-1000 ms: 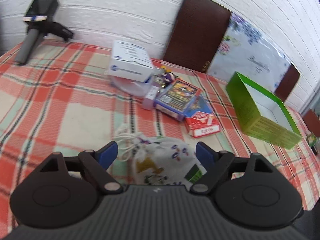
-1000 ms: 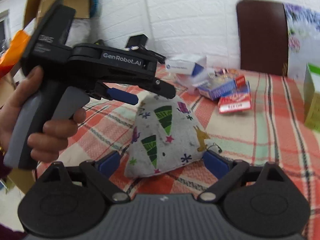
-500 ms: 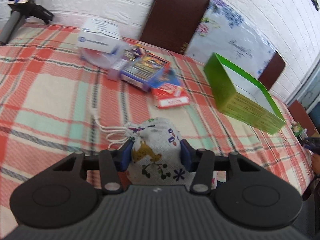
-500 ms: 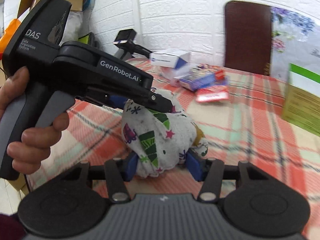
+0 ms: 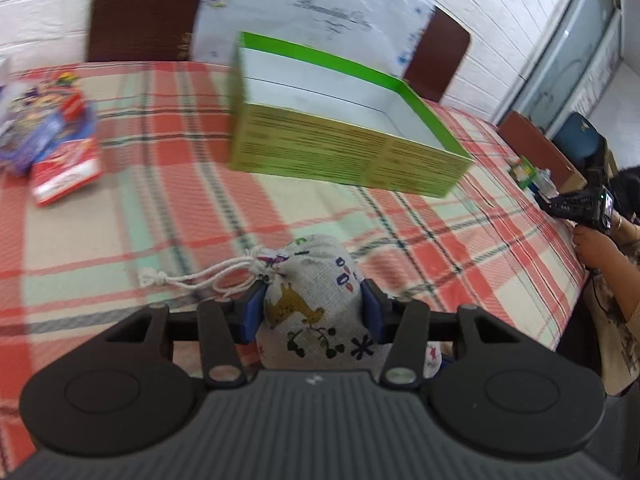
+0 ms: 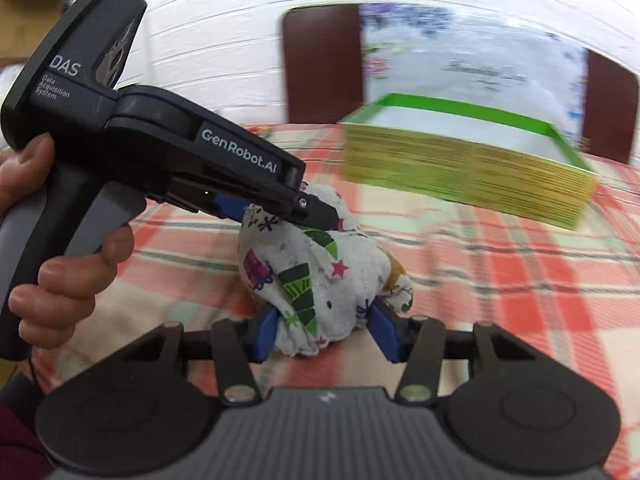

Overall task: Organize objects
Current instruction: 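Carry the pouch with both grippers over the green box and release it inside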

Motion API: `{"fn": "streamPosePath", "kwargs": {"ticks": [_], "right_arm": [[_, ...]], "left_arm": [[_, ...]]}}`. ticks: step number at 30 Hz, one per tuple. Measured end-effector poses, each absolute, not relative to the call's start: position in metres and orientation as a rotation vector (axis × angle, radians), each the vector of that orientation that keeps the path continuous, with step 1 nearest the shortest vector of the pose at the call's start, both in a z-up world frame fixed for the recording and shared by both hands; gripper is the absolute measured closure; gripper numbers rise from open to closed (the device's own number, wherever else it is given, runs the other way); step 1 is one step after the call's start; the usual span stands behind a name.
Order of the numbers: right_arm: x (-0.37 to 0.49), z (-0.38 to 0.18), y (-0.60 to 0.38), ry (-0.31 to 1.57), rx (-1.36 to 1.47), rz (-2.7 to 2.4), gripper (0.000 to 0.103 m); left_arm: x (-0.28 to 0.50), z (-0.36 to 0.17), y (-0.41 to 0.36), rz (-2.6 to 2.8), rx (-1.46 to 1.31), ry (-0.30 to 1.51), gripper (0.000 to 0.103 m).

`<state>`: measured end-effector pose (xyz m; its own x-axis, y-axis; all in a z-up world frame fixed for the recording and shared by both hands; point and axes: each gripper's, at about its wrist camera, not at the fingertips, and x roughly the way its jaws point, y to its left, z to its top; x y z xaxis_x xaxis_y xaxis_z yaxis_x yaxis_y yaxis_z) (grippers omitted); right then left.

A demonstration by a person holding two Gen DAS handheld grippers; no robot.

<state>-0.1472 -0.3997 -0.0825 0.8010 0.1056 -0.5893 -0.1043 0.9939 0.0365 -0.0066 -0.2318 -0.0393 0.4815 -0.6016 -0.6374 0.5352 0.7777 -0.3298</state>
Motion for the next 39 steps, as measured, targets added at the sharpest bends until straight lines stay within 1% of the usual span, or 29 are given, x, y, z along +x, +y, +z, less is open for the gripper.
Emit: {"fn": "streamPosePath", "kwargs": {"ticks": [6,11,17,19,24,27,29,31,32,34,39], "right_arm": [[-0.156,-0.081,-0.434,0.618,-0.002,0.029,0.056],[-0.159,-0.083,-0.446,0.604,0.042,0.003,0.055],[-0.160,-0.093,-0.458,0.613,0.181,-0.024,0.045],[-0.165,-0.096,-0.455,0.602,0.203,-0.041,0.044],[-0.170,-0.097,-0.446,0.582,0.186,-0.066,0.043],[-0.169,-0.098,-0.447,0.576,0.201,-0.070,0.045],[-0.166,-0.099,-0.445,0.575,0.194,-0.064,0.048],[-0.162,-0.099,-0.444,0.578,0.186,-0.049,0.055],[-0.160,-0.100,-0.444,0.578,0.183,-0.047,0.055],[-0.157,-0.100,-0.443,0.577,0.171,-0.038,0.059],[-0.139,-0.101,-0.444,0.571,0.122,-0.015,0.063]], "left_arm": [[-0.008,-0.036,-0.278,-0.735,-0.023,0.813,0.049],[-0.009,-0.035,-0.294,-0.713,0.022,0.811,0.047],[-0.009,-0.036,-0.292,-0.709,0.054,0.803,0.043],[-0.009,-0.034,-0.291,-0.708,0.062,0.802,0.041],[-0.011,-0.033,-0.285,-0.717,0.085,0.795,0.040],[-0.012,-0.033,-0.281,-0.730,0.098,0.781,0.040],[-0.011,-0.035,-0.279,-0.739,0.101,0.771,0.041],[-0.009,-0.037,-0.277,-0.747,0.094,0.769,0.040],[-0.007,-0.038,-0.276,-0.754,0.088,0.769,0.040],[-0.003,-0.041,-0.274,-0.765,0.071,0.766,0.040],[0.014,-0.047,-0.267,-0.765,-0.006,0.772,0.042]]}}
